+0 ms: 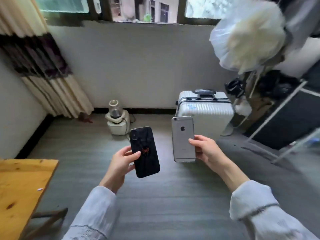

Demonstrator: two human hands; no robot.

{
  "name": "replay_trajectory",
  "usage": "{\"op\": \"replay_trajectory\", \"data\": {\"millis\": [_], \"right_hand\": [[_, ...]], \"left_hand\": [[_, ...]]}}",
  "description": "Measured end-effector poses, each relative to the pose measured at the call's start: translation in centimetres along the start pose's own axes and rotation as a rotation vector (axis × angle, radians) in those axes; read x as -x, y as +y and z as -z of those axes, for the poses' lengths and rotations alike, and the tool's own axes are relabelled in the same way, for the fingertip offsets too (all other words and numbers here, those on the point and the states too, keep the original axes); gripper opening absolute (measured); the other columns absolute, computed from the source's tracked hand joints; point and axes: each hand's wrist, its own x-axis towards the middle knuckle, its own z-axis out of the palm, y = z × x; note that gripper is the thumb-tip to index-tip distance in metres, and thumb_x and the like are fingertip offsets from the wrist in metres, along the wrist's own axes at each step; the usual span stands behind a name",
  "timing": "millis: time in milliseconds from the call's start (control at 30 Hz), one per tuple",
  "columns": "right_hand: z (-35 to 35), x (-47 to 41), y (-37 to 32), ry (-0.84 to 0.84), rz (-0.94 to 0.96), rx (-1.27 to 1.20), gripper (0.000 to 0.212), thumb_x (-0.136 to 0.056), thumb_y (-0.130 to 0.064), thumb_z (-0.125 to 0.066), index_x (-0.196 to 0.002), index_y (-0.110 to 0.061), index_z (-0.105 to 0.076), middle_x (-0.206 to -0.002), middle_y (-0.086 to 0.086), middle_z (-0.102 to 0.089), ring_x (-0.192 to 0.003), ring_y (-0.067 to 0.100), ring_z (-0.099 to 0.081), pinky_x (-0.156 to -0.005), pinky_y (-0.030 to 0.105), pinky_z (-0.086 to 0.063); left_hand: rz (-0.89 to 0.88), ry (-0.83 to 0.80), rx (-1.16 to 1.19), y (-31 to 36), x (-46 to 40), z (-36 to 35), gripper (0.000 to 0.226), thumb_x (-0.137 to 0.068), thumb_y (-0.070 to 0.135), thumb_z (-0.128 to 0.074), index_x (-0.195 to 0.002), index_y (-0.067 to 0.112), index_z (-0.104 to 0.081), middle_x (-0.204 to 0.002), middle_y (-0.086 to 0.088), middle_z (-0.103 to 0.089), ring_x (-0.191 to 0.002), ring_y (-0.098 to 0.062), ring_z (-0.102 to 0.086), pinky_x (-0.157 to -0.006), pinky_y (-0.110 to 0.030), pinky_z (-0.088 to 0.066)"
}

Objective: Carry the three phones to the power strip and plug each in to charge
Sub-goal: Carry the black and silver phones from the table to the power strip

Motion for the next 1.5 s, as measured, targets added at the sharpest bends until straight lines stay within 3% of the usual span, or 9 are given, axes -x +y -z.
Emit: {"op": "replay_trajectory", "data": {"millis": [233,433,567,733,867,1033,1167,1300,1500], "right_hand": [[23.0,3.1,0.2,0.403,0.042,-0.126,0.014,-0.088,-0.01,-0.054,-0.095,-0.015,-0.064,-0.097,0.006,-0.067,-0.09,0.022,-0.06,-0.08,0.037,-0.047],[38.1,7.0,1.5,0.73,0.064,-0.233,0.011,-0.085,-0.007,-0.055,-0.083,-0.014,-0.063,-0.078,0.004,-0.062,-0.067,0.015,-0.054,-0.057,0.026,-0.035],[45.8,8.2,2.4,0.857,0.055,-0.289,0.008,-0.085,-0.006,-0.053,-0.088,-0.01,-0.059,-0.077,0.007,-0.059,-0.068,0.017,-0.048,-0.057,0.027,-0.028],[56.6,7.8,2.9,1.014,0.036,-0.39,0.018,-0.086,-0.004,-0.051,-0.072,-0.013,-0.058,-0.072,0.004,-0.059,-0.064,0.016,-0.049,-0.056,0.026,-0.03],[64.5,7.7,2.6,1.094,0.051,-0.496,0.016,-0.086,-0.004,-0.052,-0.079,-0.014,-0.063,-0.077,0.005,-0.062,-0.068,0.016,-0.054,-0.06,0.026,-0.037],[73.3,9.2,4.0,1.18,0.038,-0.572,0.012,-0.084,-0.009,-0.056,-0.082,-0.015,-0.066,-0.076,-0.001,-0.067,-0.065,0.012,-0.059,-0.058,0.023,-0.042],[81.0,11.2,6.2,1.276,0.032,-0.645,0.012,-0.083,-0.007,-0.058,-0.077,-0.014,-0.066,-0.062,-0.007,-0.069,-0.055,0.006,-0.062,-0.05,0.018,-0.044],[89.9,13.8,8.4,1.325,0.023,-0.684,0.008,-0.081,-0.008,-0.061,-0.077,-0.013,-0.066,-0.073,0.0,-0.069,-0.066,0.013,-0.062,-0.058,0.024,-0.046],[104.3,19.3,10.2,1.346,-0.036,-0.746,0.012,-0.082,-0.005,-0.059,-0.075,-0.014,-0.063,-0.073,0.003,-0.065,-0.065,0.016,-0.06,-0.055,0.023,-0.044]], "left_hand": [[0.019,-0.341,-0.137,-1.0,-4.1,-24.4,0.019,-0.082,0.002,-0.06,-0.093,0.017,-0.065,-0.079,0.005,-0.074,-0.069,-0.005,-0.07,-0.051,-0.016,-0.051],[0.034,-0.65,-0.285,-2.5,-5.4,-43.1,0.015,-0.083,0.005,-0.06,-0.088,0.017,-0.067,-0.074,0.009,-0.075,-0.066,-0.004,-0.069,-0.049,-0.013,-0.05],[0.061,-0.795,-0.348,-4.2,-6.3,-53.5,0.014,-0.083,0.006,-0.059,-0.089,0.016,-0.068,-0.076,0.007,-0.075,-0.067,-0.006,-0.069,-0.051,-0.015,-0.05],[0.081,-0.956,-0.442,-6.7,-8.3,-67.4,0.014,-0.083,0.007,-0.061,-0.091,0.015,-0.069,-0.078,0.005,-0.074,-0.067,-0.005,-0.069,-0.051,-0.014,-0.05],[0.108,-1.056,-0.506,-8.0,-9.5,-77.8,0.018,-0.083,0.008,-0.06,-0.099,0.013,-0.067,-0.09,-0.002,-0.072,-0.073,-0.008,-0.07,-0.057,-0.018,-0.051],[0.147,-1.153,-0.589,-10.7,-9.0,-89.4,0.014,-0.082,0.009,-0.061,-0.087,0.018,-0.07,-0.084,0.002,-0.071,-0.075,-0.011,-0.068,-0.069,-0.026,-0.049],[0.2,-1.197,-0.65,-14.3,-7.1,-98.3,0.013,-0.081,0.009,-0.063,-0.084,0.019,-0.07,-0.079,0.003,-0.071,-0.072,-0.011,-0.066,-0.065,-0.025,-0.046],[0.209,-1.223,-0.69,-18.4,-4.3,-107.2,0.011,-0.081,0.01,-0.063,-0.082,0.018,-0.07,-0.078,0.003,-0.071,-0.071,-0.012,-0.066,-0.063,-0.024,-0.046],[0.248,-1.198,-0.708,-24.1,1.9,-120.6,0.019,-0.083,0.007,-0.06,-0.101,0.008,-0.065,-0.094,-0.008,-0.067,-0.082,-0.019,-0.064,-0.069,-0.026,-0.047]]}}
